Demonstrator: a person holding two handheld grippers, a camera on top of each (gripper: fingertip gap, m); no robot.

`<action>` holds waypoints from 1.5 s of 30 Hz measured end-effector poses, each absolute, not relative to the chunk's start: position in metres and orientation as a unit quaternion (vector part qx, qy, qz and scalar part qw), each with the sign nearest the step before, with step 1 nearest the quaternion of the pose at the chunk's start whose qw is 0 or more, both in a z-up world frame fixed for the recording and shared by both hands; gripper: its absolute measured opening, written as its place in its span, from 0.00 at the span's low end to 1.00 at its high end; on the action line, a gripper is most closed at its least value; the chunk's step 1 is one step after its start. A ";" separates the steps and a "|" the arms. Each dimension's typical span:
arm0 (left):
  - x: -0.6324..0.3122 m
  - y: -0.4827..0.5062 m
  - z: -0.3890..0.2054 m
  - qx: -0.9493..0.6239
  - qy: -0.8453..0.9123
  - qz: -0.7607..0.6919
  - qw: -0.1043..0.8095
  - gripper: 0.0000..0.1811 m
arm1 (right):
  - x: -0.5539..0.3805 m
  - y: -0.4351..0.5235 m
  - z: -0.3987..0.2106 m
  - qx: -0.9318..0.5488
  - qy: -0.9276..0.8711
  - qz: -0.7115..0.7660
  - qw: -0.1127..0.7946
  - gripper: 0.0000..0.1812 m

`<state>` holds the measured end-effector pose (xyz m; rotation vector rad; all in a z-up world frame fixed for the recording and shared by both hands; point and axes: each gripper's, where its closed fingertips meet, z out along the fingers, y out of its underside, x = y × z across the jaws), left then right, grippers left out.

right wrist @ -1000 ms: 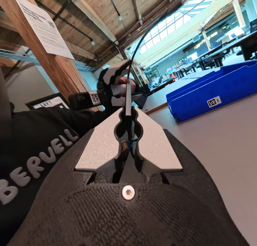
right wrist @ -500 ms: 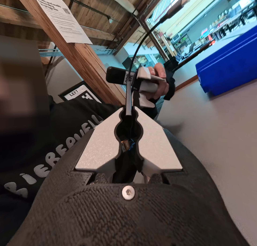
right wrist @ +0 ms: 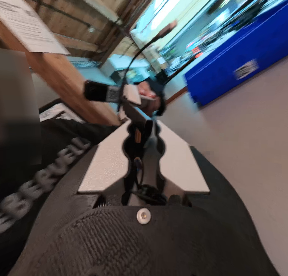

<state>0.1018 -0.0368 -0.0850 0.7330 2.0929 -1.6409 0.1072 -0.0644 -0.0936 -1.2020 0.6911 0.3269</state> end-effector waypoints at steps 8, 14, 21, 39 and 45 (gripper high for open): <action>0.187 -0.028 -0.076 -0.023 0.712 -0.651 0.262 0.12 | 0.142 -0.069 -0.064 -0.576 0.302 -0.315 0.691 0.38; 0.193 -0.034 -0.094 -0.100 0.673 -0.680 0.274 0.12 | 0.160 -0.047 -0.087 -0.615 0.293 -0.434 0.590 0.23; 0.199 -0.030 -0.097 -0.135 0.652 -0.708 0.237 0.11 | 0.176 -0.050 -0.103 -0.563 0.357 -0.398 0.630 0.12; 0.207 -0.022 -0.103 -0.164 0.634 -0.739 0.157 0.12 | 0.184 -0.042 -0.100 -0.525 0.348 -0.492 0.601 0.07; 0.208 -0.023 -0.103 -0.175 0.629 -0.746 0.129 0.12 | 0.185 -0.042 -0.098 -0.513 0.352 -0.485 0.614 0.07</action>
